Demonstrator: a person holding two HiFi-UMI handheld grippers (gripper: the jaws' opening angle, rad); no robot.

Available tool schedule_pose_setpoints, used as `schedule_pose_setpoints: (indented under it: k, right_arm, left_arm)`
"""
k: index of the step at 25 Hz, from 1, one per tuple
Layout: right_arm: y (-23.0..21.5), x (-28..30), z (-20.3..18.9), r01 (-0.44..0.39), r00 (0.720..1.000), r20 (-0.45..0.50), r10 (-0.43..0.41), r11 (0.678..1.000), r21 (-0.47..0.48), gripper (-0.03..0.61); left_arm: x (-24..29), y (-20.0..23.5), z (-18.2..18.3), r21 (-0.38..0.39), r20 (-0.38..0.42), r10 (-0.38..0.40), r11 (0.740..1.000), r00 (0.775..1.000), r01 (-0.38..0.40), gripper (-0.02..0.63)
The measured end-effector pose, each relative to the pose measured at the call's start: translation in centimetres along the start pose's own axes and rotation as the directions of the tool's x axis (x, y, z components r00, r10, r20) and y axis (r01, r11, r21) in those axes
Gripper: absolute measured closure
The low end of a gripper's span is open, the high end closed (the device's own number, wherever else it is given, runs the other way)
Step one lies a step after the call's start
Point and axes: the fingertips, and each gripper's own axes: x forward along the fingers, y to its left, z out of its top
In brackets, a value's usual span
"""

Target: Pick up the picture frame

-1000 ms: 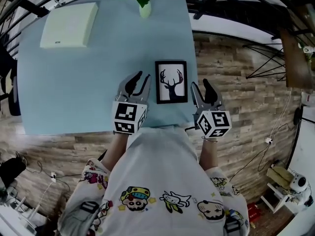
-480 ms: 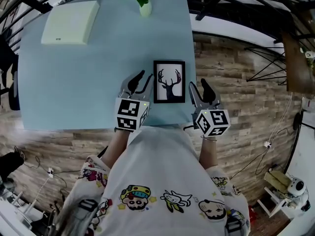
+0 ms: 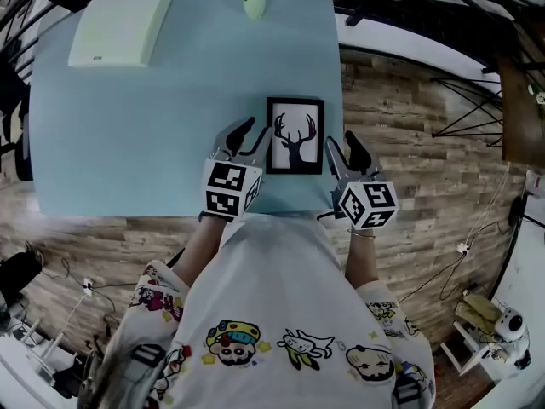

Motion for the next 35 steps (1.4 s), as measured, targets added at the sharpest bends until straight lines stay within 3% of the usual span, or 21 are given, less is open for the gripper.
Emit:
schedule_pose_setpoints:
  k: [24,35]
  right_arm:
    - [-1.9,3.0,-6.4,-0.035,0.992,-0.115,0.046,0.994,0.102,0.385]
    - [-2.1,3.8,-7.3,-0.042,0.99,-0.128,0.058,0.991,0.125,0.385]
  left_arm:
    - [5.7,-0.2,-9.2,-0.079,-0.215,-0.006,0.997,0.977,-0.011,0.483]
    - [7.3,0.6,-11.0,-0.115,-0.259,0.007,0.993,0.966,-0.038,0.483]
